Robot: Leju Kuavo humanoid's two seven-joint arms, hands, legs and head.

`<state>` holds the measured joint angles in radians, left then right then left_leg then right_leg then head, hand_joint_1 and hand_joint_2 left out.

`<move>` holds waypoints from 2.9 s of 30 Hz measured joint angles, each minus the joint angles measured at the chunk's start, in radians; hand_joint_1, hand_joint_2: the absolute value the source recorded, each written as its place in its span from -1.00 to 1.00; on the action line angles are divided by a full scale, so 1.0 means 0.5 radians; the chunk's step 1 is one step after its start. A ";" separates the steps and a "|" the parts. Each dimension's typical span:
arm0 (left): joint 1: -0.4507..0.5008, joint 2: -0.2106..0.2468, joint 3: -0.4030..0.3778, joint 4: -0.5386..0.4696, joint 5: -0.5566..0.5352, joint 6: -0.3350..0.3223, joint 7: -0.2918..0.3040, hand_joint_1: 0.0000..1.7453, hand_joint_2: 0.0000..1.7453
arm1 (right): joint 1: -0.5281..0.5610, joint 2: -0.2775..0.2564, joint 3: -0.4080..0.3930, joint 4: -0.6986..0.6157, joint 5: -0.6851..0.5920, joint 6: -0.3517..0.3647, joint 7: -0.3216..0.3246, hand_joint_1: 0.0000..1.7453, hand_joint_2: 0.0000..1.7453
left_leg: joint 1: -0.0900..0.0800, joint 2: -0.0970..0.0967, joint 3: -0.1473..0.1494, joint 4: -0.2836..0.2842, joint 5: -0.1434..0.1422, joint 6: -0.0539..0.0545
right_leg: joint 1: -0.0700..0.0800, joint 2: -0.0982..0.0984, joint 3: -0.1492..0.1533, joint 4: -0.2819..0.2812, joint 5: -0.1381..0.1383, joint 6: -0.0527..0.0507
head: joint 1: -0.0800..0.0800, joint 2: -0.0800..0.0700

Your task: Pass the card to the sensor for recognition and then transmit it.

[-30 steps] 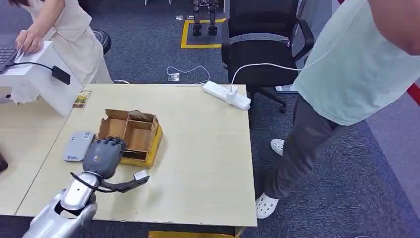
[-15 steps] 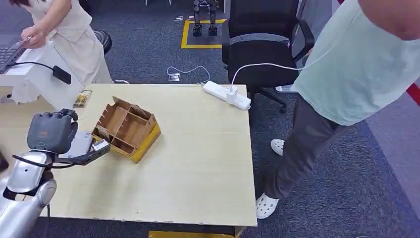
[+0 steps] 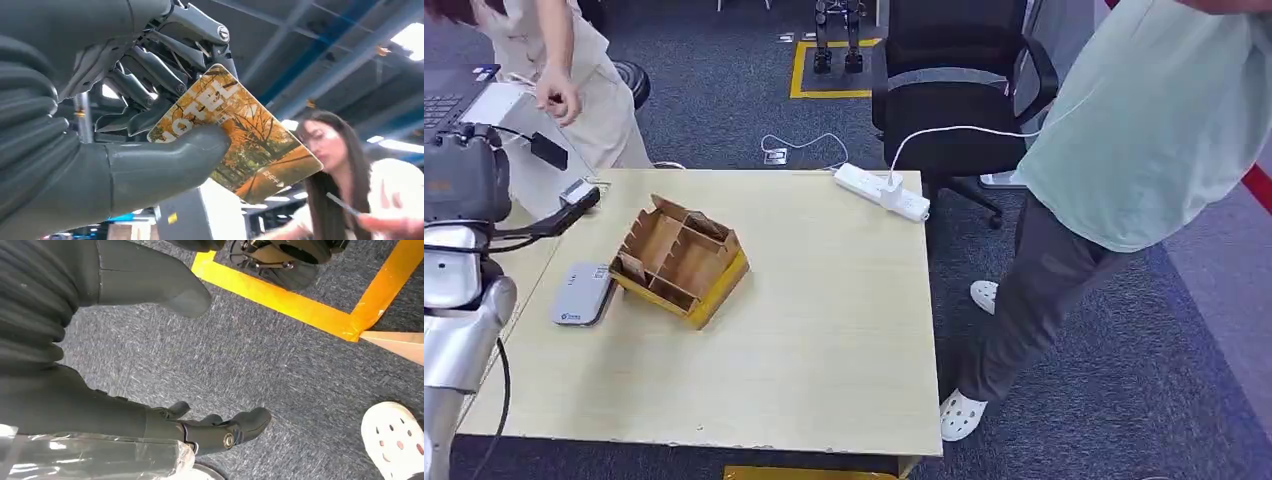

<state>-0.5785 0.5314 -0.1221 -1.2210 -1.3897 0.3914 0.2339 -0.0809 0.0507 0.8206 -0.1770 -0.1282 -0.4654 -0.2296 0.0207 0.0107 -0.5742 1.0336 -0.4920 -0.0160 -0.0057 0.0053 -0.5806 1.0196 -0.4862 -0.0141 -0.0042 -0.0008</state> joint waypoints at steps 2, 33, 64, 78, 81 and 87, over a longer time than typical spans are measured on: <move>-0.119 -0.014 0.000 0.108 -0.002 0.008 0.004 1.00 1.00 | -0.006 0.000 0.000 0.000 0.003 0.000 0.008 -1.00 1.00 | 0.000 0.000 0.000 0.000 0.000 0.000 | 0.000 0.000 0.000 0.000 0.000 0.000 | 0.001 0.000; -0.342 -0.026 -0.002 0.617 -0.065 0.050 0.021 -1.00 1.00 | -0.009 0.014 0.000 -0.001 -0.001 0.001 0.018 -1.00 1.00 | 0.000 0.003 -0.001 -0.001 0.000 0.000 | 0.000 0.004 -0.001 0.002 0.001 -0.001 | 0.002 0.000; 1.166 0.255 1.211 0.296 0.476 0.127 -0.257 -1.00 1.00 | 0.053 0.038 -0.048 0.000 -0.080 -0.010 -0.014 -1.00 1.00 | 0.000 0.015 0.003 -0.004 -0.006 -0.004 | -0.001 0.013 -0.001 0.001 -0.004 -0.006 | -0.001 0.000; 1.394 -0.484 2.661 0.504 -0.239 0.169 -0.851 -1.00 1.00 | 0.088 0.032 -0.109 0.021 -0.127 -0.053 -0.043 -1.00 1.00 | 0.001 0.005 0.001 -0.005 -0.008 -0.005 | 0.000 0.002 0.002 0.000 -0.007 -0.004 | 0.000 0.000; 1.391 -0.513 2.706 0.519 -0.239 0.113 -0.784 -1.00 1.00 | 0.088 0.032 -0.109 0.021 -0.127 -0.054 -0.043 -1.00 1.00 | 0.000 0.005 0.002 -0.005 -0.008 -0.005 | 0.000 0.002 0.003 0.000 -0.007 -0.004 | 0.001 0.000; 1.402 -0.704 2.705 0.681 -0.240 0.031 -0.418 -1.00 1.00 | 0.094 0.032 -0.111 0.021 -0.146 -0.053 -0.021 -1.00 1.00 | -0.002 0.004 0.004 -0.004 -0.009 -0.004 | -0.002 0.002 0.003 -0.002 -0.007 -0.004 | -0.002 0.000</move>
<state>0.1227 0.1796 1.2303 -0.8804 -1.5095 0.4071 0.0248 -0.0340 0.0668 0.7652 -0.1663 -0.2010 -0.4921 -0.2403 0.0198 0.0129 -0.5721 1.0315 -0.4963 -0.0178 -0.0067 0.0060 -0.5788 1.0188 -0.4898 -0.0160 -0.0053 -0.0008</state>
